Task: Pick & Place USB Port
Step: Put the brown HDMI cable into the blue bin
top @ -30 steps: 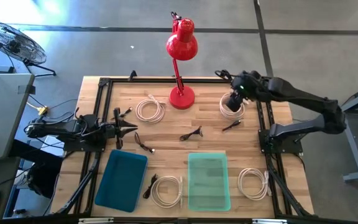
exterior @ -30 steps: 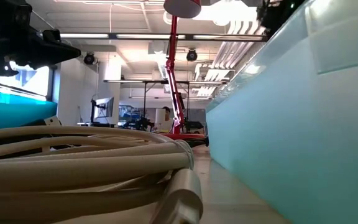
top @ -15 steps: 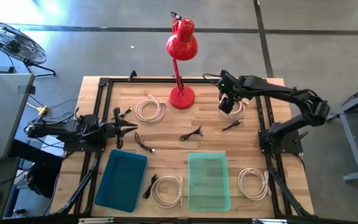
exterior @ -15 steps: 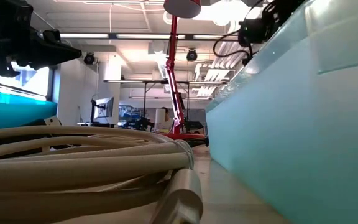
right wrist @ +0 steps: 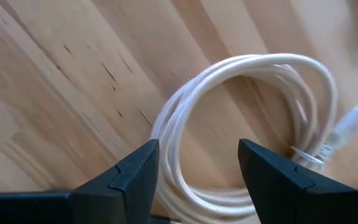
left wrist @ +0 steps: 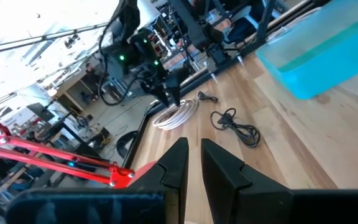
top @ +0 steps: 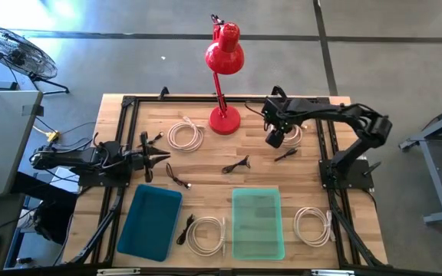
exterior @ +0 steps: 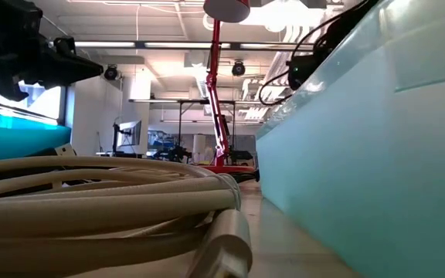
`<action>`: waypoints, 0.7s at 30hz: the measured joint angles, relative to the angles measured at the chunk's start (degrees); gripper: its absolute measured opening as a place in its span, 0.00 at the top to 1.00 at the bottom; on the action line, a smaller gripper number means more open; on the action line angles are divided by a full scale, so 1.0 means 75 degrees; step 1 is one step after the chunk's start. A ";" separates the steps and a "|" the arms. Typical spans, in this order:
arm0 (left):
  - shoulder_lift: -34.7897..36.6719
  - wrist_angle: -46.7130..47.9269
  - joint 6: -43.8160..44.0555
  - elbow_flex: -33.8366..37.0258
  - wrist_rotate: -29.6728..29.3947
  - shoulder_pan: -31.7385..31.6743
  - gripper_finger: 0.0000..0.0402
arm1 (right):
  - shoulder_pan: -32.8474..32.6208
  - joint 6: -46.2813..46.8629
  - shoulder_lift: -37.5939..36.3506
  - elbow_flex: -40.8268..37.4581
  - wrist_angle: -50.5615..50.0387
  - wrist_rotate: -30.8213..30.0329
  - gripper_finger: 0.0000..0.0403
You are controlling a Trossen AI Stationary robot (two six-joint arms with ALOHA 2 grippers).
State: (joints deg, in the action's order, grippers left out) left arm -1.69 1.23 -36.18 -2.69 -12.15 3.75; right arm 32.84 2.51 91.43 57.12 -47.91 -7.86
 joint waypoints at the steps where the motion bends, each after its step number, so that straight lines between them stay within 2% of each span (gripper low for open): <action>1: -0.0001 -0.0015 0.0000 0.0002 -0.0002 0.0000 0.89 | -0.0003 0.0002 0.0073 0.0000 0.0005 0.0000 0.47; 11: 0.0002 -0.0052 0.0000 0.0002 -0.0151 0.0000 0.90 | -0.0006 0.0075 0.0757 -0.0003 0.0272 0.0330 0.47; 16: -0.0001 -0.0062 0.0000 0.0002 -0.0151 0.0000 0.90 | -0.0004 0.0022 0.1118 -0.0003 0.0504 0.0170 0.48; 21: 0.0001 -0.0071 0.0000 0.0002 -0.0149 0.0000 0.90 | 0.0004 0.0026 0.1352 0.0005 0.0773 -0.0096 0.54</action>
State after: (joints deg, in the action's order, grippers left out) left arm -1.68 0.69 -36.18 -2.68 -13.27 3.75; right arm 32.87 2.71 101.57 57.16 -42.11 -8.58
